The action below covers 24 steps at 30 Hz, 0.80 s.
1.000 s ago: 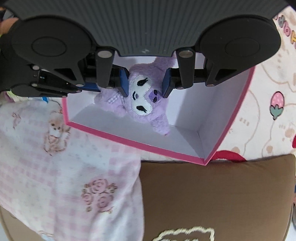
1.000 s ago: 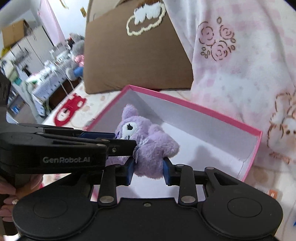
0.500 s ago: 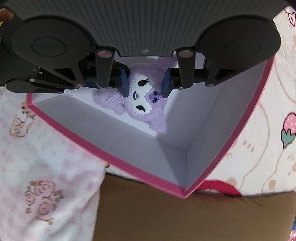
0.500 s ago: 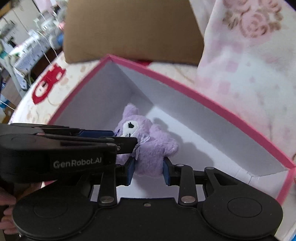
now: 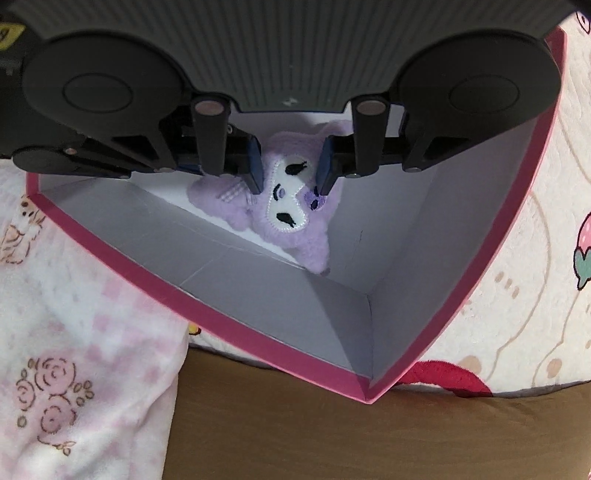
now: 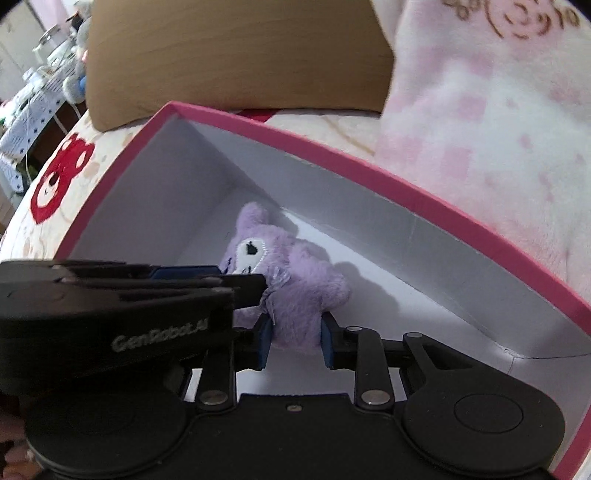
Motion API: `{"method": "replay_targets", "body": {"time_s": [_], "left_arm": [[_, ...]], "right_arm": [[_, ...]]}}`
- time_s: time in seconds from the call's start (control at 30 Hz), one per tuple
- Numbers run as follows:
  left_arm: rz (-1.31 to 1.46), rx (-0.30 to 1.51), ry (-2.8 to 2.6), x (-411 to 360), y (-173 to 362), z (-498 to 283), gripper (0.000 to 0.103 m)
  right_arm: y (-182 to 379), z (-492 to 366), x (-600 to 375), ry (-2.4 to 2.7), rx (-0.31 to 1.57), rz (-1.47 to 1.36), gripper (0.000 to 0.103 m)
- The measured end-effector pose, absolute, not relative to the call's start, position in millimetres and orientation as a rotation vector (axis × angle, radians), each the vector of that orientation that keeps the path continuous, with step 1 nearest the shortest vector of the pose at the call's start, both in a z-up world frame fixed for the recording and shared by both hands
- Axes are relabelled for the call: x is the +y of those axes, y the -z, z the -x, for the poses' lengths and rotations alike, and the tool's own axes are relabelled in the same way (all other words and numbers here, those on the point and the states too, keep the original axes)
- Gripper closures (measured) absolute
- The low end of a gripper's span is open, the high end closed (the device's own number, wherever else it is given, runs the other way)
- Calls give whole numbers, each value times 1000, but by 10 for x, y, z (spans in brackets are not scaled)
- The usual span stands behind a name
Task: Organize objects
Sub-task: 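Open the left gripper to release the doll inside the pink box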
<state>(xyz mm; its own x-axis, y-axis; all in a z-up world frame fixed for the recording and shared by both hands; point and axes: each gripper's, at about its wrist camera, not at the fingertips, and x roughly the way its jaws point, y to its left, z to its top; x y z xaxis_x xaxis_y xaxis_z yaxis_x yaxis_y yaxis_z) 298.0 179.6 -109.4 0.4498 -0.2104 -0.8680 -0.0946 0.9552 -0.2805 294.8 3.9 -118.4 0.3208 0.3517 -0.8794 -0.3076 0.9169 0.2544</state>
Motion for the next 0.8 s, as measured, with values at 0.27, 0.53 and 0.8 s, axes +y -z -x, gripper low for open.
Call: {"method": "replay_targets", "body": {"time_s": [0.27, 0.53, 0.8], "left_arm": [[325, 1126, 50, 1825, 1140, -2926, 74], [301, 1121, 49, 1762, 1172, -2960, 76], [255, 1105, 74, 1661, 1111, -2854, 76]], "right_arm": [[1208, -2919, 83, -393, 1159, -7, 73], [979, -2816, 115, -449, 1136, 132, 64], [805, -2569, -142, -538, 1074, 153, 64]]}}
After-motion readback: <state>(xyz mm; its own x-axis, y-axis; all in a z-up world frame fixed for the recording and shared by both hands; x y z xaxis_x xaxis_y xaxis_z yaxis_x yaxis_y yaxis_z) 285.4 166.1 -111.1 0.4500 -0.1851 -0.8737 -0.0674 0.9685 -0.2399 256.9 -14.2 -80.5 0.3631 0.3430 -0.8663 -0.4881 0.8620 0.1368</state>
